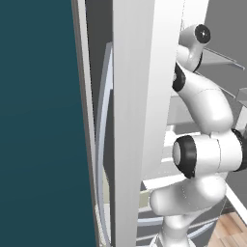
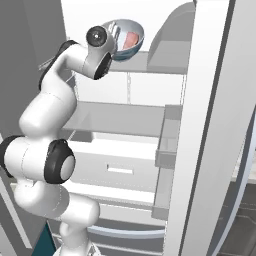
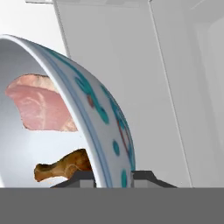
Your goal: Place the bowl with the onion and potato on the second highest shelf of the fridge. Place the bowl with the chicken drumstick and steak on the top shelf of the fridge.
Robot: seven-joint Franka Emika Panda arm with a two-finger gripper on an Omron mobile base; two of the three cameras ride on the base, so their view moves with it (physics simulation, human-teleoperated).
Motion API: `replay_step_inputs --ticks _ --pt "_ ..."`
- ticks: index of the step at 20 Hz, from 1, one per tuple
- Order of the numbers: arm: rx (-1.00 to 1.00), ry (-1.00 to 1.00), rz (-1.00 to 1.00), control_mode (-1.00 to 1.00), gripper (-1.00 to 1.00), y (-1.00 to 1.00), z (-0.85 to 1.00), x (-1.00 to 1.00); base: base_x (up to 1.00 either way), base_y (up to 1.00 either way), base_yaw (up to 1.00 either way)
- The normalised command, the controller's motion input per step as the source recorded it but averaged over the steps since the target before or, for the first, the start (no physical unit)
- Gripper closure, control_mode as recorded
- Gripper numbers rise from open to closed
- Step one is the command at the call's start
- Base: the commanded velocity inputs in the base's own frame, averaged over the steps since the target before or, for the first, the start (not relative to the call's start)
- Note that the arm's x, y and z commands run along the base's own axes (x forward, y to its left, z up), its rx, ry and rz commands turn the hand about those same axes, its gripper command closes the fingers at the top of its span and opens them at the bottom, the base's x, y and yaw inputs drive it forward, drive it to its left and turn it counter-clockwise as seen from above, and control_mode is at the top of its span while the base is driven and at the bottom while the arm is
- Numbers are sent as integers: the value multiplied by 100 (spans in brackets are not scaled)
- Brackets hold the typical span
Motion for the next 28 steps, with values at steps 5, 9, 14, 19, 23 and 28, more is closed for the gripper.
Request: replay_step_inputs --ticks 5,9,14,19,23,28 --pt "0 -4 -4 -100 -100 5 22 -15 0 0 0" --pt "0 -23 -3 -100 -100 0 54 -97 0 0 0" --pt "0 -26 -2 -100 -100 -4 38 -100 0 0 0" --pt "-6 -2 -1 -100 -100 -12 -27 -100 0 0 0" --pt "-29 20 0 -100 -100 0 -97 -100 0 0 0" --pt "-35 46 0 -100 -100 -14 -100 -100 0 0 0"
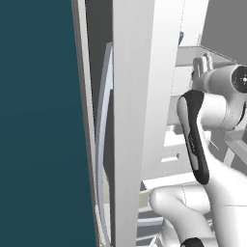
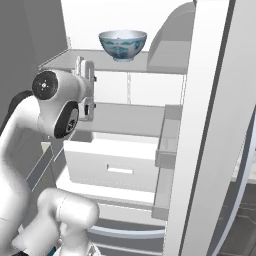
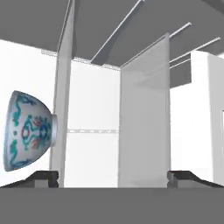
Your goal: Place the bowl with the onion and potato on the second highest shelf of the fridge. Place the bowl with the chicken drumstick and steak on the top shelf of the fridge.
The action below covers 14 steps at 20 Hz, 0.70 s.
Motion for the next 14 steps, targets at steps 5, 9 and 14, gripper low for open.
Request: replay_step_inputs --ticks 5,9,14 --pt "-35 64 0 -100 -100 -15 -86 -100 0 0 0" --pt "-9 24 0 -100 -100 0 -30 -56 0 0 0" --pt "0 0 0 100 -100 0 0 -8 -40 -5 0"
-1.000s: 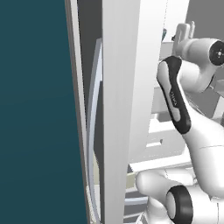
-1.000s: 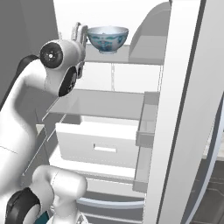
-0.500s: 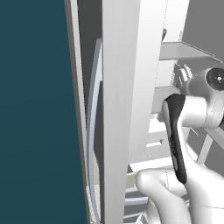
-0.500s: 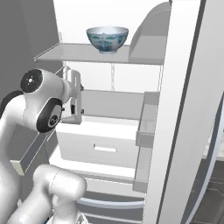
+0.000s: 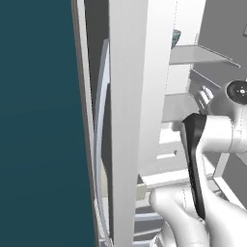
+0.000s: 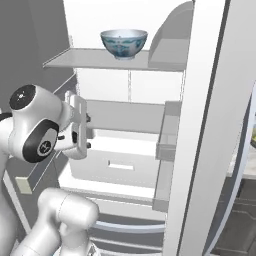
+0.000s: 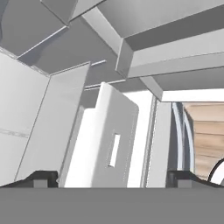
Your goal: Place the bowl with the onion and potato on the second highest shelf of the fridge. Place the bowl with the chicken drumstick and steak on the top shelf of the fridge.
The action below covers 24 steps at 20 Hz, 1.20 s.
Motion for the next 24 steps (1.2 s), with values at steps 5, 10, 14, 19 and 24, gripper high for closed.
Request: replay_step_inputs --ticks 5,10,14,19,24 --pt "0 0 0 100 -100 0 0 0 -100 -37 -3" --pt "0 0 0 100 -100 0 0 0 -100 -39 -3" --pt "0 0 0 100 -100 0 0 0 -100 -73 -4" --pt "0 0 0 100 -100 0 0 0 -41 -100 -14" --pt "0 0 0 100 -100 0 0 0 50 -100 0"
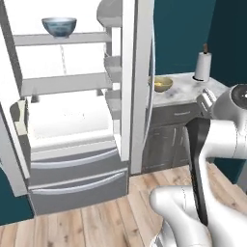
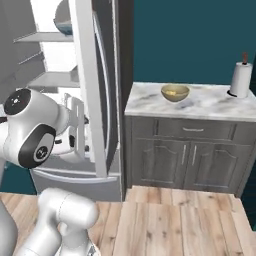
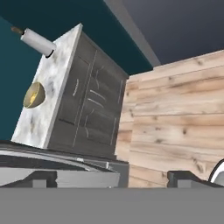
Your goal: Place the bowl with the onion and potato on the second highest shelf of the fridge. Place the bowl with the chicken drumstick and steak on the top shelf of the fridge.
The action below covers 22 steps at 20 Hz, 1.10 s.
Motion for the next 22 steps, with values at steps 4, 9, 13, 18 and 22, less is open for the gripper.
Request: replay_step_inputs --ticks 4,9,13,18,22 --pt "0 0 0 100 -100 0 0 0 97 -100 6" --pt "0 0 0 100 -100 0 0 0 100 -89 21" --pt "0 0 0 100 -100 0 0 0 100 -36 10" --pt "0 0 0 100 -100 0 0 0 98 14 -4" --pt "0 0 0 100 -100 0 0 0 69 0 -8"
